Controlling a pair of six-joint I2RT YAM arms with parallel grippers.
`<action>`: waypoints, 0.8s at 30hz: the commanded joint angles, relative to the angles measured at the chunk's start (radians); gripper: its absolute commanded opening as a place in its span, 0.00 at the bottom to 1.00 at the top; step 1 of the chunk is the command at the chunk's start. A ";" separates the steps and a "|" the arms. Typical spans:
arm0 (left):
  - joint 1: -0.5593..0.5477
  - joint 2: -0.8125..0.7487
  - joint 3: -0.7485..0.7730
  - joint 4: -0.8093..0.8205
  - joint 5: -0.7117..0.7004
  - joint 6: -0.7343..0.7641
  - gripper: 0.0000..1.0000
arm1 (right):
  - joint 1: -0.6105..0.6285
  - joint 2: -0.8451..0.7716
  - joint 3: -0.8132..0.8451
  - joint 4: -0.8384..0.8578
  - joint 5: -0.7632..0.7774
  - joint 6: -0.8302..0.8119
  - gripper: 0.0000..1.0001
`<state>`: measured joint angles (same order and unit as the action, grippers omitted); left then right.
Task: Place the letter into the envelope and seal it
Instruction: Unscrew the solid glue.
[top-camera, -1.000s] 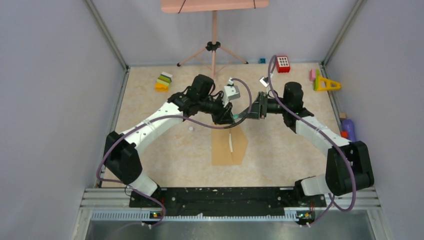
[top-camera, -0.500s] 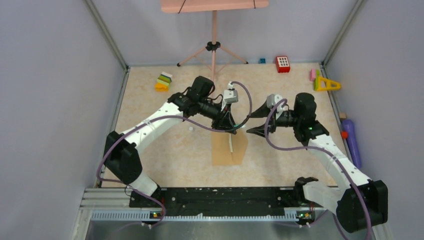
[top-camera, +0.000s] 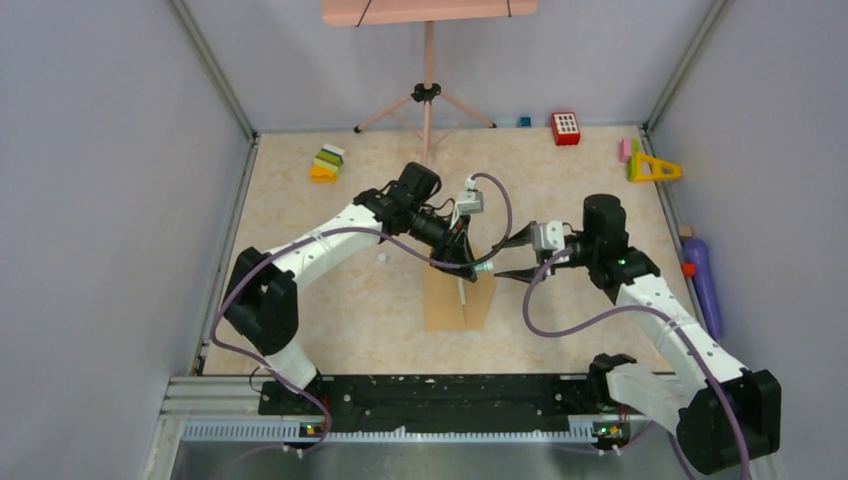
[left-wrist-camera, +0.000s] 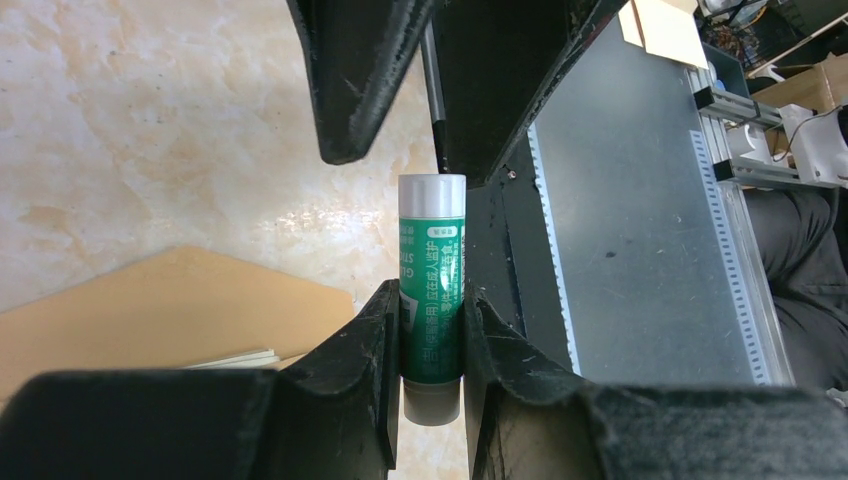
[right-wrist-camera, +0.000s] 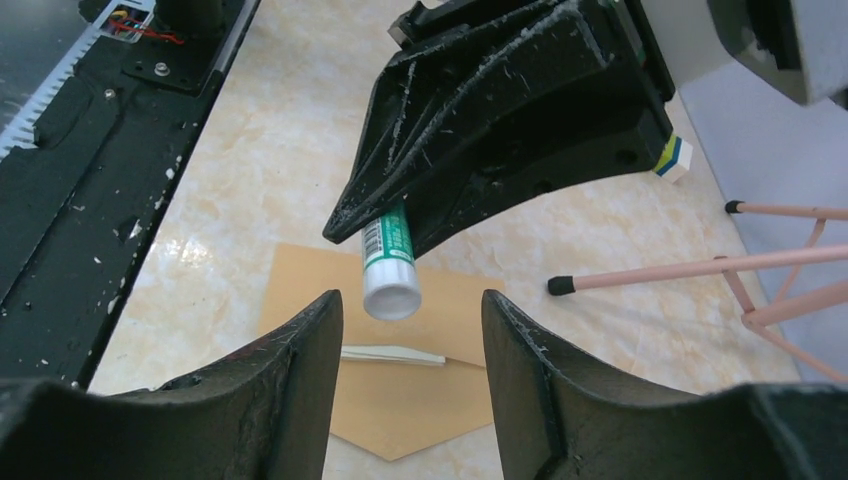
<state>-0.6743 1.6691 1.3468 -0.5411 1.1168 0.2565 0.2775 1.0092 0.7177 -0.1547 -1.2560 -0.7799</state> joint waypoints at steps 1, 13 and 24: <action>-0.008 0.009 -0.001 0.010 0.019 0.012 0.00 | 0.020 -0.025 0.016 -0.128 -0.038 -0.196 0.50; -0.013 0.018 0.009 0.007 -0.008 0.020 0.00 | 0.059 -0.018 -0.005 -0.145 -0.021 -0.223 0.36; -0.016 -0.026 0.010 0.047 -0.159 0.021 0.00 | 0.064 0.015 -0.008 0.014 0.008 0.109 0.09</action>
<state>-0.6930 1.6928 1.3464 -0.5518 1.0515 0.2634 0.3210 1.0149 0.7017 -0.2260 -1.2083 -0.8364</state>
